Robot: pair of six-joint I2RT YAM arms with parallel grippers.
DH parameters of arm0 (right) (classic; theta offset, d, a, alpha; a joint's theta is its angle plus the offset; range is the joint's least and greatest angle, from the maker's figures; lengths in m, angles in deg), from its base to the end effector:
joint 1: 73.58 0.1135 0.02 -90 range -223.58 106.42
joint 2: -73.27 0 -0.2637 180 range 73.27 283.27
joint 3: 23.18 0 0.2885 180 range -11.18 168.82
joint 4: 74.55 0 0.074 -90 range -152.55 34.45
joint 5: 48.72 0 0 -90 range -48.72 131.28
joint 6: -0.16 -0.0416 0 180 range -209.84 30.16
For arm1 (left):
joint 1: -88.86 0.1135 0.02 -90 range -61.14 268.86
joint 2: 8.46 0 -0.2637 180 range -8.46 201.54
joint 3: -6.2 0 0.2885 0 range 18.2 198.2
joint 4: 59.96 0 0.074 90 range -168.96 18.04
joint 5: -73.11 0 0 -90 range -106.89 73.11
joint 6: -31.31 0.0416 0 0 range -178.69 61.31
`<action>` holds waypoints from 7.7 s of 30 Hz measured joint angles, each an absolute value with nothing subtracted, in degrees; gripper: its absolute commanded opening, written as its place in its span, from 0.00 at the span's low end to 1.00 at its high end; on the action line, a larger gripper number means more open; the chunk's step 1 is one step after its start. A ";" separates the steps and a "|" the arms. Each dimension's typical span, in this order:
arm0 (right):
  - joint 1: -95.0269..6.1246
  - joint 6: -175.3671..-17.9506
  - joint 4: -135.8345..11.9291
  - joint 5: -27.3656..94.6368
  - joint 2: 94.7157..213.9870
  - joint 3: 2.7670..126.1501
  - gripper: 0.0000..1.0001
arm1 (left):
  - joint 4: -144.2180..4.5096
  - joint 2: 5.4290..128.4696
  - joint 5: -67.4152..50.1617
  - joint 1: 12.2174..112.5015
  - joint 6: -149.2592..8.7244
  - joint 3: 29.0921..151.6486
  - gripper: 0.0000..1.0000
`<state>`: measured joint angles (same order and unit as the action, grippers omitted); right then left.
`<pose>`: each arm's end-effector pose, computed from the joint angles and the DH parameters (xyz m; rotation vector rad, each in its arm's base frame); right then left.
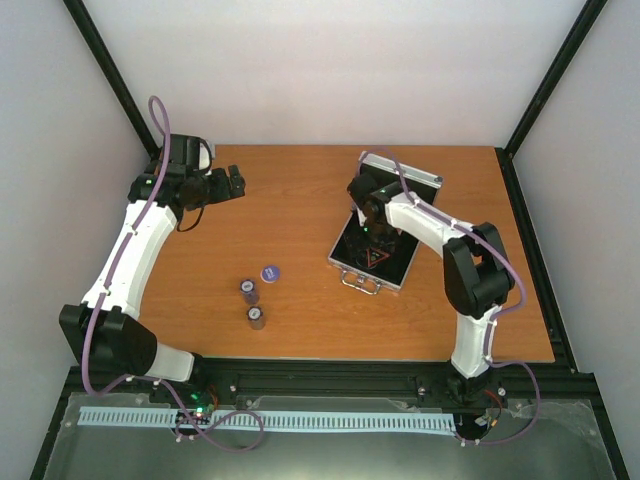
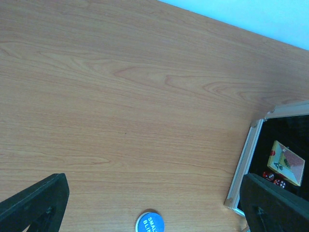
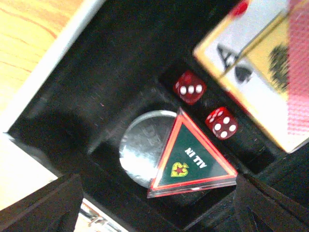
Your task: Pack up texas hold em set
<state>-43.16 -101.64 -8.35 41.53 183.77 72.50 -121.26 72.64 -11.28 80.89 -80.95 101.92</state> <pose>0.3530 0.2071 0.1725 -0.4837 2.9535 0.0786 0.3337 -0.0508 0.3629 -0.2534 2.3985 -0.3638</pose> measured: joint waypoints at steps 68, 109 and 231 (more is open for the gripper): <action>-17.50 -106.20 2.79 37.09 221.52 126.05 0.81 | -120.45 69.17 -12.37 80.89 -81.36 104.20 1.00; -16.26 -104.76 2.01 44.92 218.67 119.69 0.40 | -120.53 68.03 -12.37 80.89 -80.77 103.61 1.00; -6.27 -106.47 2.60 38.25 194.30 104.20 0.80 | -123.22 64.40 -14.21 80.89 -84.66 111.45 1.00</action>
